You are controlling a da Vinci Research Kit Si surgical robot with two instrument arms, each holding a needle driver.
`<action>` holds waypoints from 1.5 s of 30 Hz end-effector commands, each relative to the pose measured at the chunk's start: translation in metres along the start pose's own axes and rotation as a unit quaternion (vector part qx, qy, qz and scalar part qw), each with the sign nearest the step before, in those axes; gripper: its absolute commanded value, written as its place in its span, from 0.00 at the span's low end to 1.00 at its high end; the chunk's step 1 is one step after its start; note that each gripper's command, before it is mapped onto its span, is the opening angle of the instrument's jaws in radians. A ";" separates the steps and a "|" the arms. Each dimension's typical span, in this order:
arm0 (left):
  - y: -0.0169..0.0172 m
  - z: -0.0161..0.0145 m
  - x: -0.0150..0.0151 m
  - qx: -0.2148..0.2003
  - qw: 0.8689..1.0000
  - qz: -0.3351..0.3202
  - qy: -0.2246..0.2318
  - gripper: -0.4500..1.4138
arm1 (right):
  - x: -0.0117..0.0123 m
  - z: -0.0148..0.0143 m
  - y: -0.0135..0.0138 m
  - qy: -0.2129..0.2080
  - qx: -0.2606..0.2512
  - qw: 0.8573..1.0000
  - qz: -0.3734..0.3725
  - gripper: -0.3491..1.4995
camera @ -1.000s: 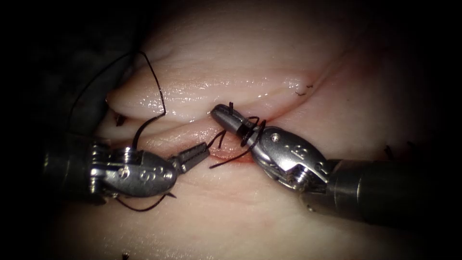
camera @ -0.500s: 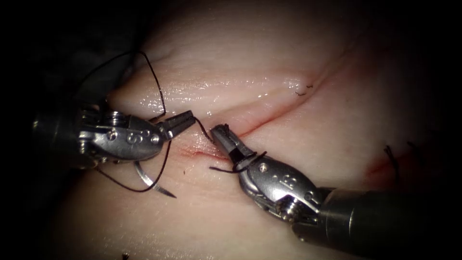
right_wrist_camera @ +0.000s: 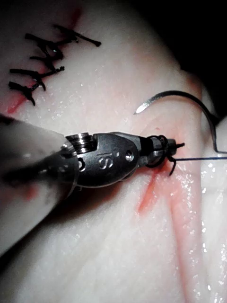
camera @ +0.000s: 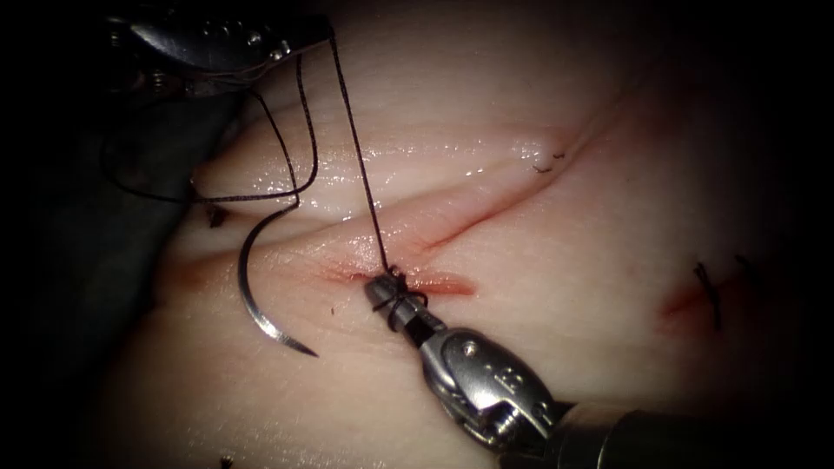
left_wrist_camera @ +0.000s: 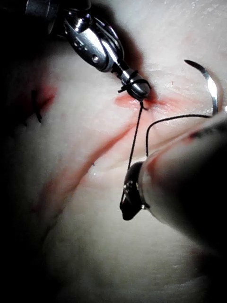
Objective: Wound Closure
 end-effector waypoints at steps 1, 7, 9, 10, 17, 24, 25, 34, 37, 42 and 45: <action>0.0001 0.0007 0.0000 0.000 1.000 0.001 0.000 0.00 | -0.0010 0.0005 -0.0006 -0.005 0.003 1.000 0.009 0.00; -0.0021 0.0014 0.0003 0.003 1.000 -0.002 -0.002 0.00 | -0.0018 0.0010 -0.0009 -0.010 0.003 1.000 0.010 0.00; -0.0031 0.0019 0.0004 0.007 1.000 -0.002 -0.001 0.00 | -0.0018 0.0010 -0.0009 -0.010 0.003 1.000 0.010 0.00; -0.0035 0.0022 0.0005 0.008 1.000 -0.003 0.001 0.00 | -0.0018 0.0009 -0.0009 -0.010 0.004 1.000 0.010 0.00; -0.0069 0.0047 0.0005 0.020 1.000 -0.004 0.005 0.00 | -0.0029 0.0000 -0.0013 -0.016 -0.005 0.999 -0.031 0.00; -0.0086 0.0053 0.0000 0.034 0.999 -0.001 0.003 0.00 | -0.0035 -0.0007 -0.0025 -0.041 -0.027 0.998 0.038 0.00; -0.0088 0.0053 0.0000 0.036 0.999 0.002 0.002 0.00 | -0.0035 -0.0008 -0.0025 -0.038 -0.026 0.998 0.041 0.00; -0.0101 0.0059 -0.0005 0.051 0.999 0.001 0.001 0.00 | -0.0028 -0.0008 -0.0027 0.007 -0.021 0.990 -0.141 0.00; -0.0103 0.0060 -0.0004 0.055 0.998 0.004 0.005 0.00 | -0.0025 -0.0008 -0.0027 0.012 -0.017 0.982 -0.189 0.00; -0.0115 0.0064 0.0002 0.072 0.997 0.009 0.017 0.00 | -0.0025 -0.0009 -0.0027 0.018 0.000 0.967 -0.256 0.00; -0.0126 0.0068 0.0008 0.082 0.996 0.008 0.026 0.00 | -0.0028 -0.0011 -0.0030 0.031 0.029 0.944 -0.328 0.00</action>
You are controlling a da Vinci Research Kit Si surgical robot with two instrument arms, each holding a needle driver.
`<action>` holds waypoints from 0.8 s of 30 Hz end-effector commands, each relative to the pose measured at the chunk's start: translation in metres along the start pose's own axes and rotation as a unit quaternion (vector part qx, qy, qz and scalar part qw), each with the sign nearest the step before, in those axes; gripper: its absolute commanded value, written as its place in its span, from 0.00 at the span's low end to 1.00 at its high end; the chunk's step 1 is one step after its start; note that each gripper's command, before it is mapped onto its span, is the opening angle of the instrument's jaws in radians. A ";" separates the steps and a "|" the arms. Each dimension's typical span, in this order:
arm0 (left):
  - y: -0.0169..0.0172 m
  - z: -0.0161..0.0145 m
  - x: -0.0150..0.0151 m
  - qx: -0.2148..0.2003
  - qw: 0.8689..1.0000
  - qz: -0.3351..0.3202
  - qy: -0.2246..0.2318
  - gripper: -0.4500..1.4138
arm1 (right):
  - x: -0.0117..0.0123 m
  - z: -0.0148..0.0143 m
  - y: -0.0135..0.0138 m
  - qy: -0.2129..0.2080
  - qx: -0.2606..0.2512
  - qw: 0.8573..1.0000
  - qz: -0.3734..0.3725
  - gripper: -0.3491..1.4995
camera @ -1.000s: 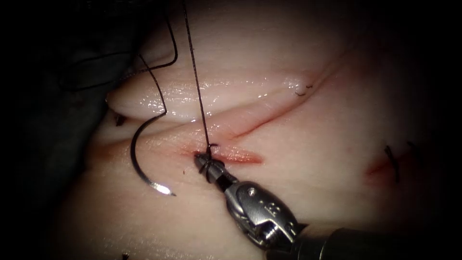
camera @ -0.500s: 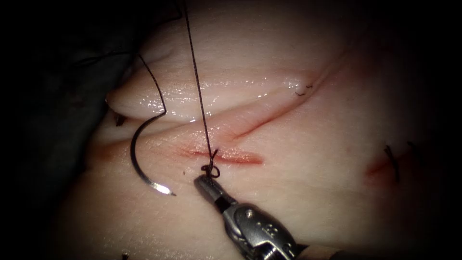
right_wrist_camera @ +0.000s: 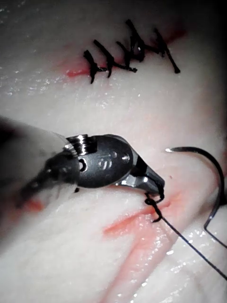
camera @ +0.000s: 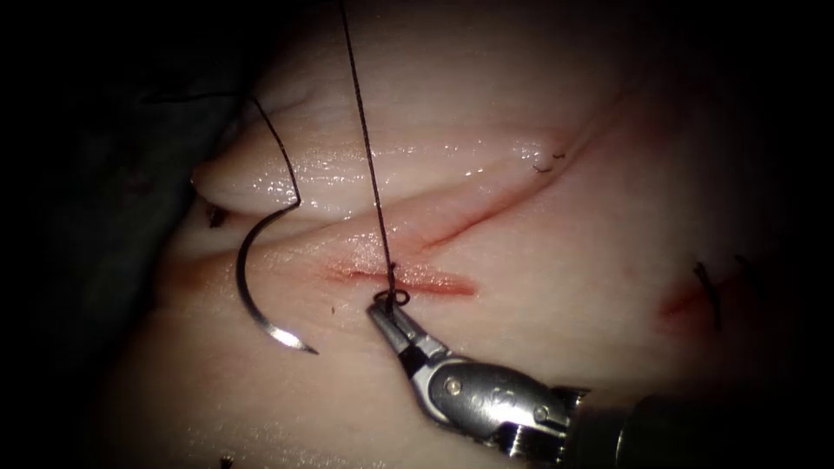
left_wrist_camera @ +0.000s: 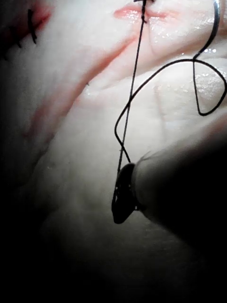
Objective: Wound Closure
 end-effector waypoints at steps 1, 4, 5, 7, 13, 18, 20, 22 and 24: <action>-0.0001 0.0009 0.0003 0.002 1.000 0.000 0.001 0.00 | -0.0003 0.0004 -0.0008 0.008 0.012 1.000 -0.027 0.00; -0.0008 0.0014 0.0006 0.005 1.000 -0.001 0.003 0.00 | -0.0003 0.0003 -0.0010 0.014 0.028 0.998 -0.051 0.00; -0.0009 0.0015 0.0006 0.005 1.000 -0.001 0.002 0.00 | -0.0004 0.0003 -0.0012 0.015 0.035 0.998 -0.057 0.00; -0.0010 0.0017 0.0006 0.005 1.000 0.002 0.002 0.00 | -0.0006 0.0001 -0.0015 0.010 0.041 0.997 -0.059 0.00; -0.0016 0.0022 0.0008 0.008 1.000 0.003 0.003 0.00 | -0.0007 0.0000 -0.0016 0.008 0.044 0.997 -0.063 0.00; -0.0028 0.0029 0.0014 0.021 1.000 0.005 0.012 0.00 | -0.0009 -0.0001 -0.0017 0.011 0.045 0.997 -0.064 0.00; -0.0036 0.0033 0.0018 0.025 1.000 0.008 0.013 0.00 | -0.0012 -0.0003 -0.0019 0.008 0.048 0.997 -0.066 0.00; -0.0043 0.0037 0.0022 0.030 0.999 0.009 0.015 0.00 | -0.0016 -0.0006 -0.0022 0.004 0.052 0.996 -0.069 0.00; -0.0047 0.0040 0.0024 0.028 0.999 0.011 0.014 0.00 | -0.0020 -0.0011 -0.0026 0.002 0.054 0.996 -0.073 0.00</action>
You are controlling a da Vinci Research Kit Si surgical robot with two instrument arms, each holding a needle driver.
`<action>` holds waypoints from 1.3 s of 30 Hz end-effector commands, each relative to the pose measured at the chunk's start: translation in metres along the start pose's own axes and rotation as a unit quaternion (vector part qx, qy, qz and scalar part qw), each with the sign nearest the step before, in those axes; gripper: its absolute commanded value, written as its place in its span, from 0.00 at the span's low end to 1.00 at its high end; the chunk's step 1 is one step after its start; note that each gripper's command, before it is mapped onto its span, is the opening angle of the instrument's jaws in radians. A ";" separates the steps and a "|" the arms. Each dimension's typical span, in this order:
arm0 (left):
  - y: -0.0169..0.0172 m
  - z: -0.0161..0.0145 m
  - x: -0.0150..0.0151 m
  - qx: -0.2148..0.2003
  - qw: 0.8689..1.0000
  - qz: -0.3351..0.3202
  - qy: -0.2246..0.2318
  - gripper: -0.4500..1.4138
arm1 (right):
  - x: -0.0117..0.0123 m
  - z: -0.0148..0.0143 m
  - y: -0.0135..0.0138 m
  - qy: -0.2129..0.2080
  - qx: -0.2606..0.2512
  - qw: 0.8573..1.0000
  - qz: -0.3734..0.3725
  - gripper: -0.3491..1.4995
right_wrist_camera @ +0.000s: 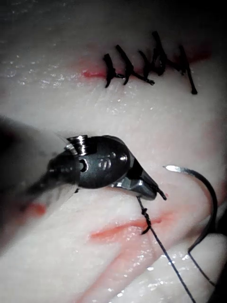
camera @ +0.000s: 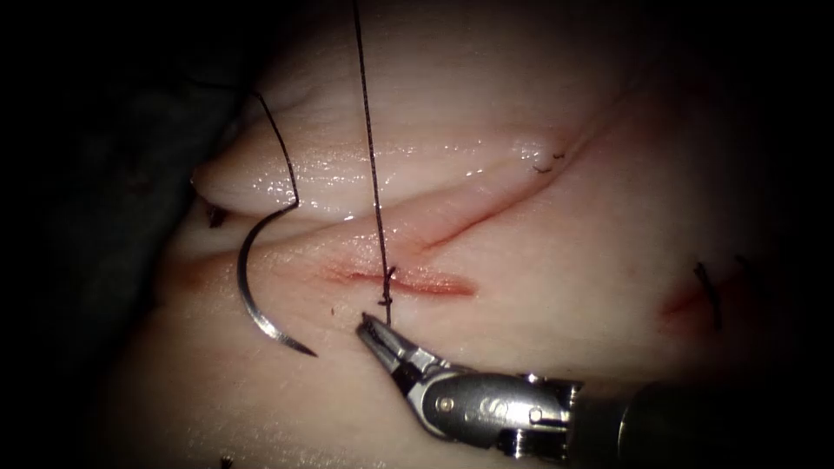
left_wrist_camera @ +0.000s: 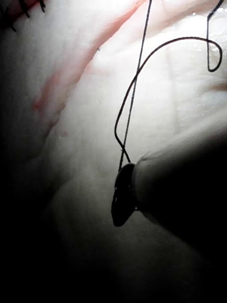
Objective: Wound Closure
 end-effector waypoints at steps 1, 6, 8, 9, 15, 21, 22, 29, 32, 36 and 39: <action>0.0001 0.0009 0.0002 -0.001 1.000 0.002 0.000 0.00 | -0.0006 0.0002 -0.0012 -0.002 0.004 1.000 -0.001 0.00; -0.0006 0.0018 0.0003 -0.001 1.000 0.001 0.002 0.00 | -0.0016 -0.0004 -0.0026 -0.011 0.012 1.000 -0.011 0.00; -0.0007 0.0019 0.0003 -0.001 1.000 0.004 0.002 0.00 | -0.0017 -0.0006 -0.0026 -0.012 0.013 1.000 -0.012 0.00; -0.0008 0.0020 0.0003 -0.001 1.000 0.004 0.003 0.00 | -0.0017 -0.0007 -0.0026 -0.012 0.013 1.000 -0.012 0.00; -0.0012 0.0027 0.0005 -0.002 1.000 0.006 0.003 0.00 | -0.0016 -0.0008 -0.0027 -0.012 0.013 1.000 -0.012 0.00; -0.0017 0.0030 0.0007 0.002 1.000 0.004 0.007 0.00 | -0.0015 -0.0010 -0.0033 -0.014 0.018 1.000 -0.013 0.00; -0.0018 0.0030 0.0007 0.004 1.000 0.003 0.008 0.00 | -0.0015 -0.0011 -0.0034 -0.013 0.018 1.000 -0.014 0.00; -0.0012 0.0026 0.0007 0.009 1.000 0.002 0.008 0.00 | -0.0009 -0.0009 -0.0028 -0.005 0.009 1.000 0.009 0.00; 0.0000 0.0014 0.0008 0.009 1.000 0.001 0.011 0.00 | -0.0004 -0.0007 -0.0022 -0.001 0.004 1.000 0.029 0.00; 0.0017 -0.0005 0.0008 0.004 1.000 0.001 0.019 0.00 | 0.0004 -0.0006 -0.0014 0.005 -0.001 0.997 0.071 0.57; 0.0042 -0.0038 0.0008 -0.004 1.000 0.002 0.030 0.00 | 0.0023 -0.0011 0.0000 0.021 -0.008 0.994 0.111 0.91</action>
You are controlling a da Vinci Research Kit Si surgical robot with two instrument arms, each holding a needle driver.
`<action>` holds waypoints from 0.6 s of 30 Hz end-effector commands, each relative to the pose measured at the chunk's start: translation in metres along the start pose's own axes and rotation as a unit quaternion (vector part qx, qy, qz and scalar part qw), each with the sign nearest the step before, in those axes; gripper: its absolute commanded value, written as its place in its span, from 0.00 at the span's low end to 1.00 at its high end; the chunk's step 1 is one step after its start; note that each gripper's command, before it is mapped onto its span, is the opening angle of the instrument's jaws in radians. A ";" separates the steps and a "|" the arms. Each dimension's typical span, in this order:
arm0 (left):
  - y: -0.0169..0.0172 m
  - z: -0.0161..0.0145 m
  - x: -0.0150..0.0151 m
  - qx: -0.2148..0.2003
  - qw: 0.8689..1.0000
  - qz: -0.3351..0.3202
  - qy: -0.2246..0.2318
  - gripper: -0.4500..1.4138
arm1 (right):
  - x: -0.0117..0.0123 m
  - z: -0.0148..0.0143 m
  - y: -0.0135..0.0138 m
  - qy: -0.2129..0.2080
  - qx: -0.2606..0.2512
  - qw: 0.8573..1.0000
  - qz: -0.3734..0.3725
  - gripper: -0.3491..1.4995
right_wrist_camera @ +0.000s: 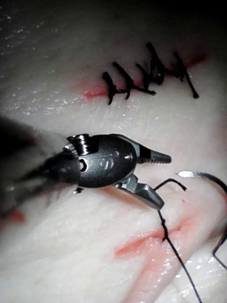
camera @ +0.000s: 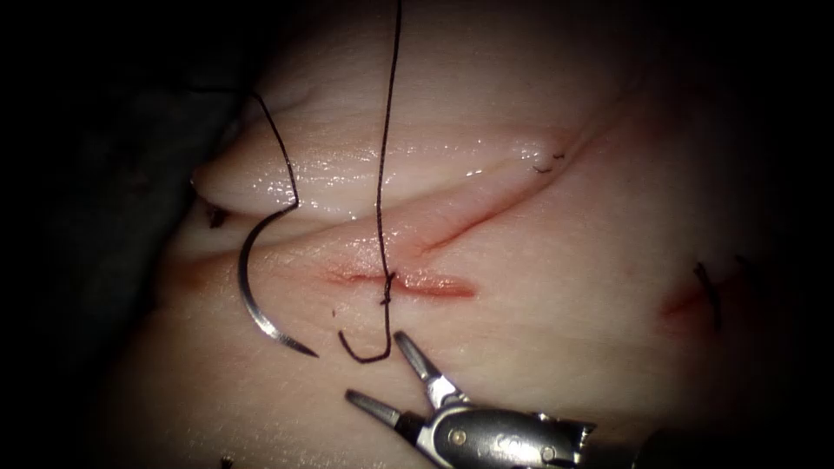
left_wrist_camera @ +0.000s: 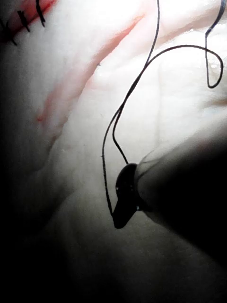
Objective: Wound Closure
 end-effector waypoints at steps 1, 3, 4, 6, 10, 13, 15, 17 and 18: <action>0.0016 -0.0010 0.0003 -0.004 1.000 0.000 0.006 0.00 | 0.0007 0.0000 -0.0004 0.007 0.000 1.000 0.019 0.94; 0.0036 -0.0038 0.0007 -0.009 1.000 -0.002 0.015 0.00 | 0.0020 -0.0008 0.0002 0.017 0.000 0.998 0.054 0.97; 0.0042 -0.0047 0.0009 -0.010 1.000 -0.002 0.017 0.00 | 0.0024 -0.0011 0.0005 0.022 -0.001 0.998 0.062 0.97; 0.0064 -0.0080 0.0015 -0.015 1.000 -0.001 0.025 0.00 | 0.0036 -0.0025 0.0018 0.034 0.003 0.995 0.092 0.93; 0.0098 -0.0129 0.0033 -0.028 0.999 0.001 0.037 0.00 | 0.0051 -0.0033 0.0042 0.011 0.069 0.998 0.004 0.00; 0.0122 -0.0148 0.0044 -0.043 0.998 0.006 0.038 0.00 | 0.0057 -0.0026 0.0056 0.023 0.094 0.995 0.000 0.00; 0.0138 -0.0157 0.0048 -0.055 0.998 0.012 0.037 0.00 | 0.0057 -0.0019 0.0063 0.042 0.108 0.993 0.005 0.00; 0.0165 -0.0169 0.0048 -0.074 0.997 0.024 0.031 0.00 | 0.0053 -0.0005 0.0072 0.033 0.120 0.992 0.005 0.00; 0.0174 -0.0172 0.0046 -0.078 0.996 0.028 0.029 0.00 | 0.0051 -0.0001 0.0075 0.032 0.122 0.992 0.004 0.00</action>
